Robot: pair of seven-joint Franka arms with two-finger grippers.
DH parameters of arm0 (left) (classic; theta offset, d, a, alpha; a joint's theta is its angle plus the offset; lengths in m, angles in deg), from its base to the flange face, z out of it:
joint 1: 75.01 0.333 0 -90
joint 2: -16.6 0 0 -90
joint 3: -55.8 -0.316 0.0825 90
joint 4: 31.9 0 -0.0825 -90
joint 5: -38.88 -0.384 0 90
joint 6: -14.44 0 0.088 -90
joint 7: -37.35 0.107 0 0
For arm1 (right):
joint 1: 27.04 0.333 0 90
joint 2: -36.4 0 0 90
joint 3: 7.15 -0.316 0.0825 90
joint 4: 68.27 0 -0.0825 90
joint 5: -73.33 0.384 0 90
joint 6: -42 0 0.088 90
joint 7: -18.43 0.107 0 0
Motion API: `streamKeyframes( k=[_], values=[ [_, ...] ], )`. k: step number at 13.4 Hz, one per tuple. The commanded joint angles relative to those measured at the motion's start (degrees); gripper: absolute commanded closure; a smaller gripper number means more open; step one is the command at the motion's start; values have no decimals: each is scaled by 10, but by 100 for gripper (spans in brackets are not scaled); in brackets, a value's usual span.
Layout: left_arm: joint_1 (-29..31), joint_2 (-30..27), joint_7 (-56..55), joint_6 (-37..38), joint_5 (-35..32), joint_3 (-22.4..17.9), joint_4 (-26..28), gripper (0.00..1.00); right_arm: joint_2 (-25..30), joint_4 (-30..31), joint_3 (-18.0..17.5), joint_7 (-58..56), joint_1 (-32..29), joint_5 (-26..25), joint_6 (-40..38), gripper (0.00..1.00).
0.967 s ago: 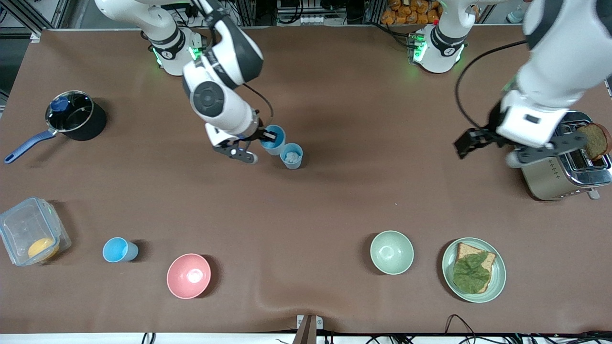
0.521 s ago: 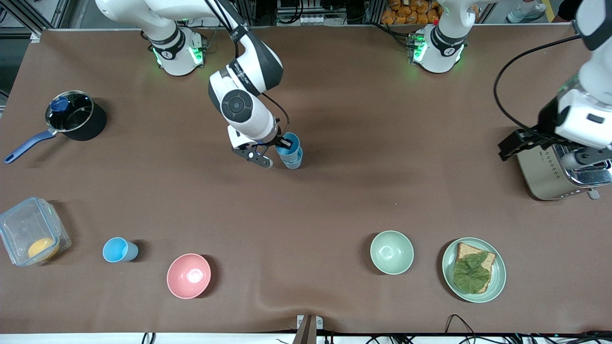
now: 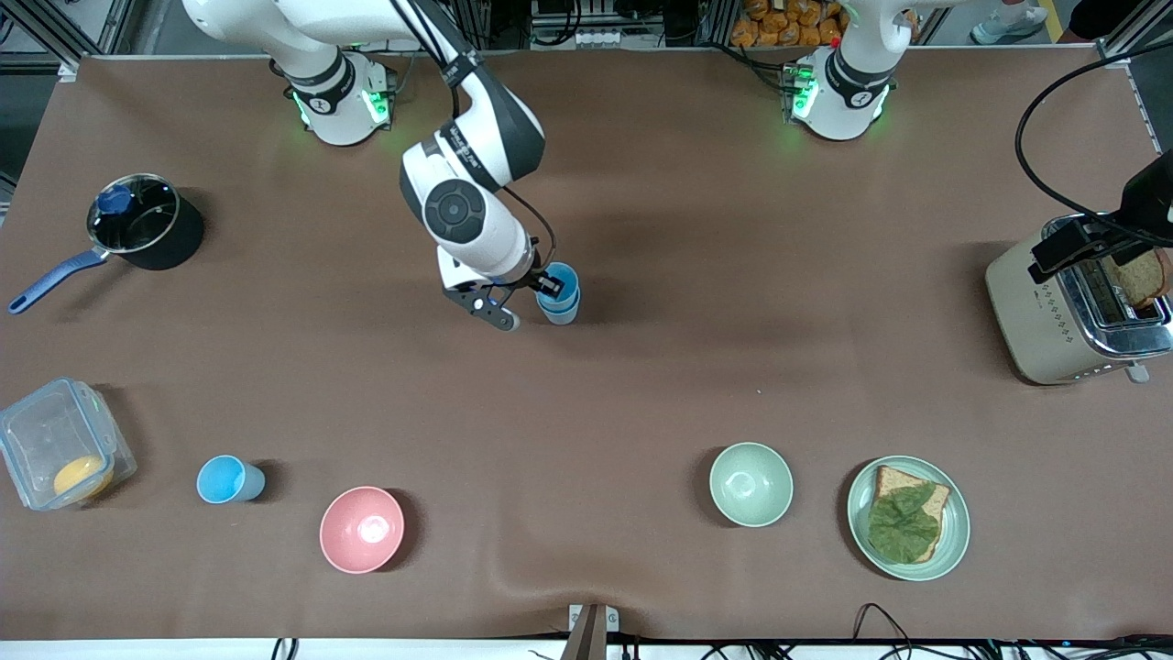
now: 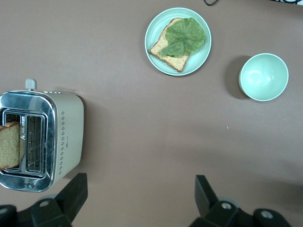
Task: Stack blue cups with both arms
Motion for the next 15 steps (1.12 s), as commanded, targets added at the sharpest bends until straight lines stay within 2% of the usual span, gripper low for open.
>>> streamKeyframes(
  k=[1, 3, 6, 10, 11, 13, 15],
  values=[
    [-8, -11, 2, 4, 9, -2, 10, 0, 43, 2, -1, -128, -88, -18, -109, 0],
    [-7, -11, -4, 4, 9, 12, 10, 0, 68, 5, -1, -218, -156, -35, -169, 0],
    [-7, -13, -9, 6, 9, 14, 9, 0, 106, 43, -1, -342, -233, -119, -192, 0],
    [-7, -14, -9, 12, 9, 15, 6, 0, 164, 90, -2, -611, -412, -129, -193, 0],
    [-7, -14, -8, 12, 9, 15, 6, 0, 185, 98, -1, -637, -431, -131, -194, 0],
    [-7, -13, -4, 12, 6, 13, 4, 0, 242, 111, -2, -637, -429, -159, -200, 0],
    [-3, -12, 5, 12, 6, 13, -7, 0, 274, 96, -5, -636, -428, -177, -213, 0]
  ],
)
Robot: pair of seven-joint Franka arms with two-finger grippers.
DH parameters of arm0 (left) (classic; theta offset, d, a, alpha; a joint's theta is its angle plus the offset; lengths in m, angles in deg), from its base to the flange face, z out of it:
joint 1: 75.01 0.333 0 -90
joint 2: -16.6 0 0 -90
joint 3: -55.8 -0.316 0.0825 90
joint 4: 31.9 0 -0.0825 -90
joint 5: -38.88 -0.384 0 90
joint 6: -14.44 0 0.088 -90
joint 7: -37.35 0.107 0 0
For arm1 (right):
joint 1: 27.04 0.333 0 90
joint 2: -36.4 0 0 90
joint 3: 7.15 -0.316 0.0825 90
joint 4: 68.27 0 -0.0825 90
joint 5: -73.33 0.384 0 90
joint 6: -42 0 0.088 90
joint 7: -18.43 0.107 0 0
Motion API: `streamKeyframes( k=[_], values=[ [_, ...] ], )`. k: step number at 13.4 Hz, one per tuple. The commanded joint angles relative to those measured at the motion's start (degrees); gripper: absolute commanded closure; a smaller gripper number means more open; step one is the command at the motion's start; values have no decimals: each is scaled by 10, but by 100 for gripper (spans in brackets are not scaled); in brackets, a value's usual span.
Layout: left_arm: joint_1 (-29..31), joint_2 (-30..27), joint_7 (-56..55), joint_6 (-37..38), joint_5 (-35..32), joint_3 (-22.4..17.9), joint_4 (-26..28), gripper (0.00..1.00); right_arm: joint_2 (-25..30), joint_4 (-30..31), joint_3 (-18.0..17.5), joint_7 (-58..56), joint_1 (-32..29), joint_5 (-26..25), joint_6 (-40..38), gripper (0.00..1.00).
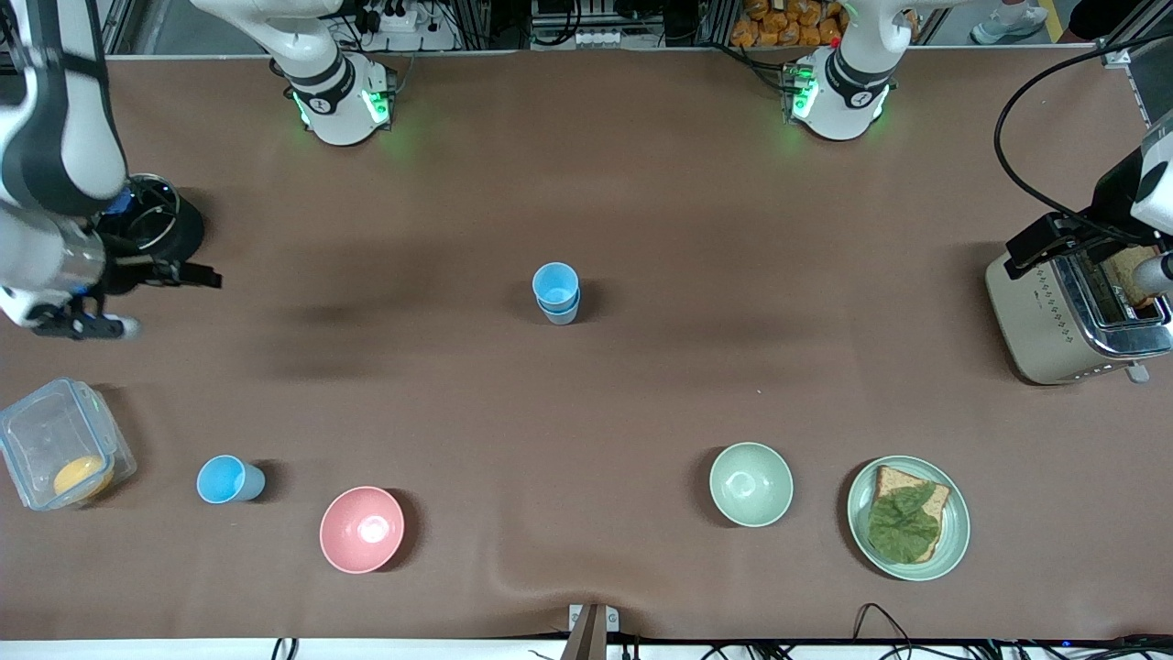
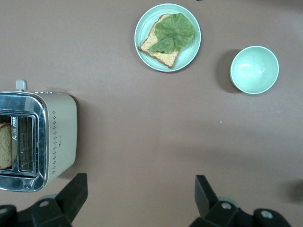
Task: Stack blue cups with both arms
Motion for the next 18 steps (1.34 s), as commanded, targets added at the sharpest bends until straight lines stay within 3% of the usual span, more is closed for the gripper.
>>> streamKeyframes(
  k=[1, 8, 11, 18],
  values=[
    [6, -7, 15, 8, 6, -1, -8, 0, 65, 2, -13, 9, 7, -26, -18, 0],
    [6, -4, 18, 19, -1, -4, -24, 0, 48, -177, -15, 63, 36, -25, -139, 0],
    [6, -4, 18, 25, 0, 0, -24, 0, 47, -182, -15, -2, 40, -26, -139, 0],
    [-6, 12, 31, 80, 6, 28, -48, 0, 47, -183, -14, 4, 38, -23, -140, 0]
  ],
)
